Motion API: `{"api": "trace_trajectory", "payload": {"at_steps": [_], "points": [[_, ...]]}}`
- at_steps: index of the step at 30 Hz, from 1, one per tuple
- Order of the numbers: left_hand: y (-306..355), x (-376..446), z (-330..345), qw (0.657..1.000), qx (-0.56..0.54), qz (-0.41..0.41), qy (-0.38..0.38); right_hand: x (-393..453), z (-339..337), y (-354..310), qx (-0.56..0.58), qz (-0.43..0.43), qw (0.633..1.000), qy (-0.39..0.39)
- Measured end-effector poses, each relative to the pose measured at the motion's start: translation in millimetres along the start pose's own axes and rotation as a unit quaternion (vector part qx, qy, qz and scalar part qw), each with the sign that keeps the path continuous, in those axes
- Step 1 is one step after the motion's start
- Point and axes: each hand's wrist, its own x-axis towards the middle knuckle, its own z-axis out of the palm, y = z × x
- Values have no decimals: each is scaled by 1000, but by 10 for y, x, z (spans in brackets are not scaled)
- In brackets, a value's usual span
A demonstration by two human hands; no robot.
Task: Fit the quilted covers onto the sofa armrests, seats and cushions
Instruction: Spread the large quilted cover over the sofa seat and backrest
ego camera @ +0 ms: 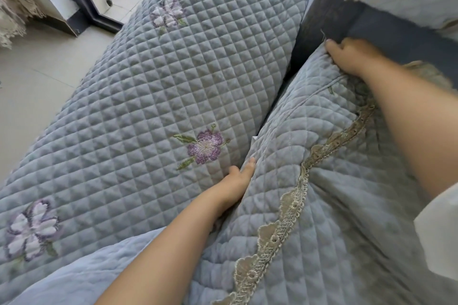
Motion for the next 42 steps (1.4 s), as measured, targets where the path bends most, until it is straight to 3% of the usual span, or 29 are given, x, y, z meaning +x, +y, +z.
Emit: {"api": "trace_trajectory", "payload": {"at_steps": [12, 15, 17, 22, 27, 31, 35, 38, 42], "points": [[-27, -329, 135, 994, 12, 33, 100, -610, -224, 248, -66, -30, 997, 3], [-226, -575, 182, 989, -1, 28, 145, -892, -318, 265, -64, -69, 995, 39], [-367, -905, 211, 987, -18, 18, 158, -1092, -492, 219, -54, -101, 991, 65], [-330, -1869, 383, 979, -62, 86, 172, -1550, -1190, 253, 19, -183, 979, 89], [29, -2657, 763, 975, 5, 119, 190, -2146, -2076, 832, 101, -189, 970, 117], [451, -3138, 1140, 963, 49, 169, 203, -2591, -2952, 1497, 64, -186, 976, 98], [1096, -3522, 1556, 946, 105, 239, 192, -3064, -3674, 2323, 92, -135, 972, 170], [1443, -3778, 1775, 932, 131, 272, 199, -3342, -3961, 2815, 121, -84, 963, 224], [1450, -4032, 1872, 922, 139, 291, 214, -3540, -4067, 2981, 130, -90, 962, 221]]}}
